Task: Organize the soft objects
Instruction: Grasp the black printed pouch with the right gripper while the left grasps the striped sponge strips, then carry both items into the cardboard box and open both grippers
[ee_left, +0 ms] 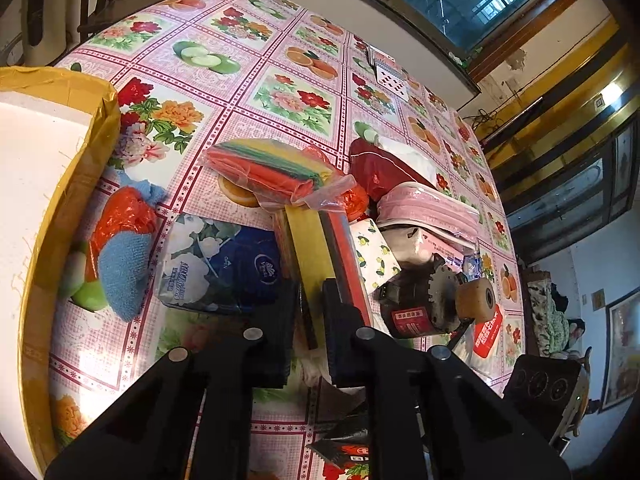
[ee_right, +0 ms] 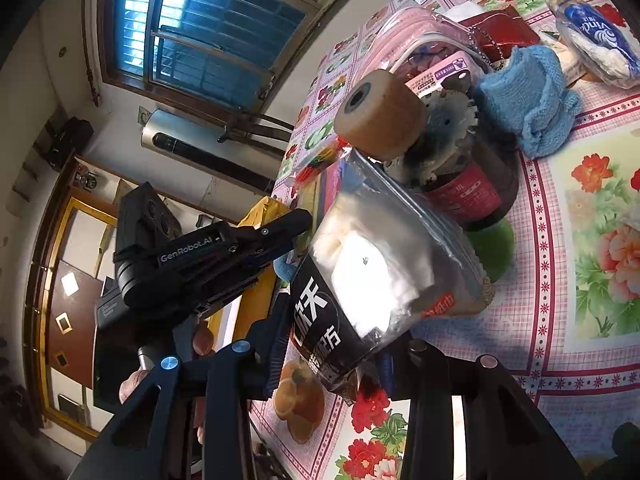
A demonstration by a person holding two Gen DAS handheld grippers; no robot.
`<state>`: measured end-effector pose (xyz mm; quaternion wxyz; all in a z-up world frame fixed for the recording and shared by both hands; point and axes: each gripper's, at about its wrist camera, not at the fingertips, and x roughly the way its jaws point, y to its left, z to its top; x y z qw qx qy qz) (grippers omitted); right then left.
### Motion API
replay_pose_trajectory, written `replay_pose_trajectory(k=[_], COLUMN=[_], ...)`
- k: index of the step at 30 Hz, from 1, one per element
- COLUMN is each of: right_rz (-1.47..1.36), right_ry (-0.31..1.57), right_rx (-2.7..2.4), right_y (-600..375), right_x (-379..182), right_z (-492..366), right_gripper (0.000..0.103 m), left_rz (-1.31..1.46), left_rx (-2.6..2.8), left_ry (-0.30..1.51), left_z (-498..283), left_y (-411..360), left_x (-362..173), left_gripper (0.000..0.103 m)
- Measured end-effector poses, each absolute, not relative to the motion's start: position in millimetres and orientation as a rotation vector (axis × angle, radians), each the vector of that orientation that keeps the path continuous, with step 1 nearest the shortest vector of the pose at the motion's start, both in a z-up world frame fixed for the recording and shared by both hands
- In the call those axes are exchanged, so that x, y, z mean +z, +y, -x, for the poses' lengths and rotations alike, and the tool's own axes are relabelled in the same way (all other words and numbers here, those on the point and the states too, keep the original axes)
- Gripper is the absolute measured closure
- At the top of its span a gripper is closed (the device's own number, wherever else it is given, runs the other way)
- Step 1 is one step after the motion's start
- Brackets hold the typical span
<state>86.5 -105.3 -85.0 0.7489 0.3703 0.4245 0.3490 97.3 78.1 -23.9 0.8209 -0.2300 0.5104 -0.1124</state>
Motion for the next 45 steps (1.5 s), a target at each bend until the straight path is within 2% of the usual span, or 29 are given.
replay_pose_trajectory(k=[11,19,30,39,44,45], right_rz=[-0.829,-0.828,-0.677,-0.462,-0.312,-0.288], right_ry=[0.880,0.879,0.976,1.098,1.090,1.072], right_rx=[0.782,0.855,0.993,1.002,0.958,0.940], right_y=[-123.4,-100.6,31.9,163.5,193.5,193.4], right_x=[-70.9,-54.1,-14.7,-21.4,-28.6,-26.8], right_z=[-74.9,-75.9,-130.0,-188.2,-194.4,-193.3], right_gripper=[0.065,0.066,0.066,0.066,0.061,0.057], left_rz=[0.602,0.625,0.631,0.604,0.595,0.592], left_rx=[-0.300,-0.304,-0.091,0.108,0.192,0.199], left_ry=[1.021,0.951,0.847,0.890,0.925,0.936], left_z=[-82.3,-64.3,-47.2,-74.5,-86.5,-85.8], left_y=[99.3,130.4,245.3,308.7,319.7,322.8], left_x=[-11.2,13.8,38.1,5.7,-18.4,-20.9], left_gripper=[0.099,0.099,0.099,0.099,0.099,0.099])
